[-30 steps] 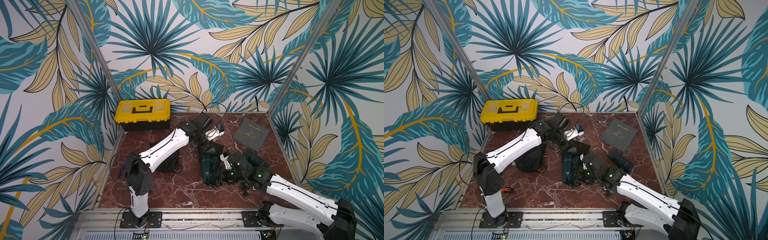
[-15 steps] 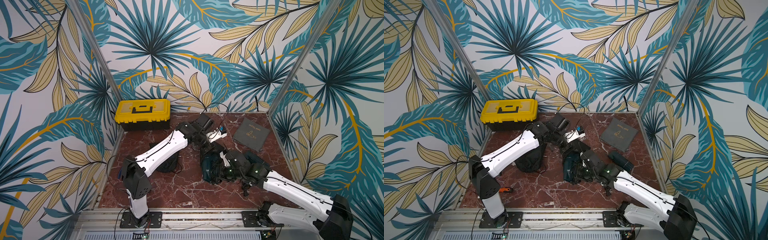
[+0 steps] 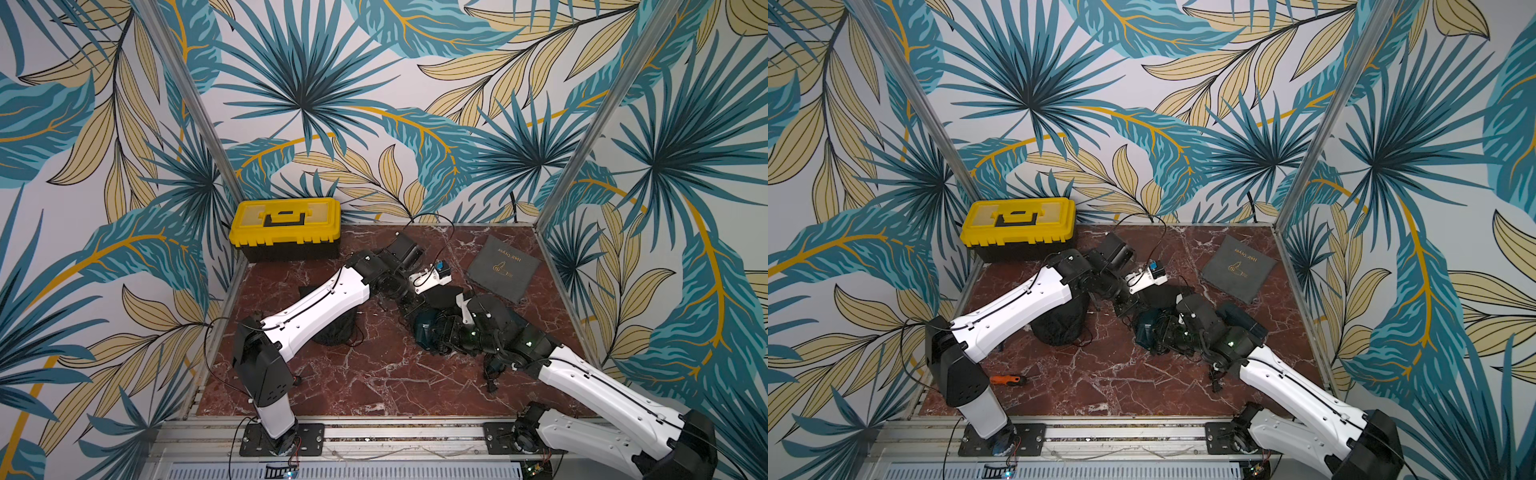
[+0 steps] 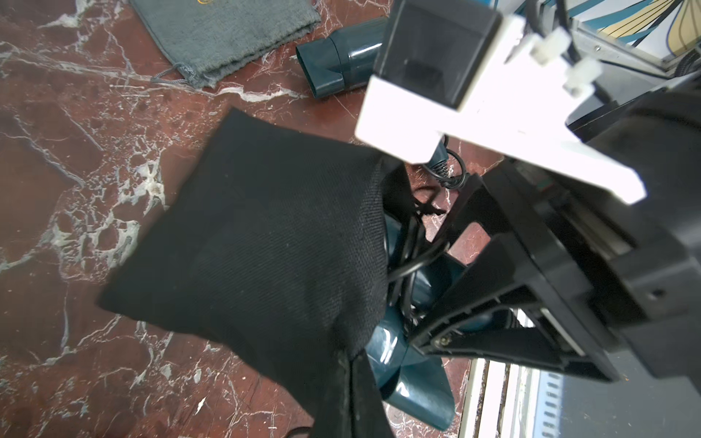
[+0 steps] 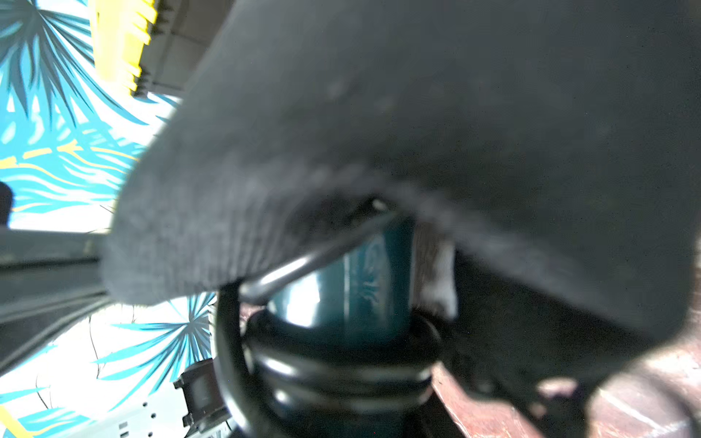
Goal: Pack away hair dryers
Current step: Place the hair dryer in the drawstring bag.
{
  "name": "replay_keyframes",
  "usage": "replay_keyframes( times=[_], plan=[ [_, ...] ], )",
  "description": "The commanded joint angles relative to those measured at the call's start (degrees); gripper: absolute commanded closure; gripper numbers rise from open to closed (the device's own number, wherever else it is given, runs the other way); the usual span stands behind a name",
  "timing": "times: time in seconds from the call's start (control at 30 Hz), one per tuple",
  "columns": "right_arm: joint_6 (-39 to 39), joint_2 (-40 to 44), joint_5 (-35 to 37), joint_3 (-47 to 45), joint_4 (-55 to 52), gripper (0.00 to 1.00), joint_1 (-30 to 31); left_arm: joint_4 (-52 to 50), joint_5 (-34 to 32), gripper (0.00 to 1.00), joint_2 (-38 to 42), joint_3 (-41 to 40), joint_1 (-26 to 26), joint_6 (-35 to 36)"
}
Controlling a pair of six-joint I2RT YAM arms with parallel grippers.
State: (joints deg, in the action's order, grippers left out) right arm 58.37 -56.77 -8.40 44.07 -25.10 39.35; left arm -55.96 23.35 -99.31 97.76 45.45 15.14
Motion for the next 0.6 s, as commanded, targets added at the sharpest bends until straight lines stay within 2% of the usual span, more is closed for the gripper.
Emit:
replay_keyframes(
  times=[0.0, 0.57],
  plan=[
    [1.3, 1.3, 2.2, -0.9, 4.6, 1.0, -0.8, -0.3, 3.3, 1.0, 0.9, -0.8, 0.3, -1.0],
    [7.8, -0.2, 11.4, -1.8, 12.0, 1.0, -2.0, -0.5, 10.6, 1.0, 2.5, -0.9, 1.3, -3.5]
  ],
)
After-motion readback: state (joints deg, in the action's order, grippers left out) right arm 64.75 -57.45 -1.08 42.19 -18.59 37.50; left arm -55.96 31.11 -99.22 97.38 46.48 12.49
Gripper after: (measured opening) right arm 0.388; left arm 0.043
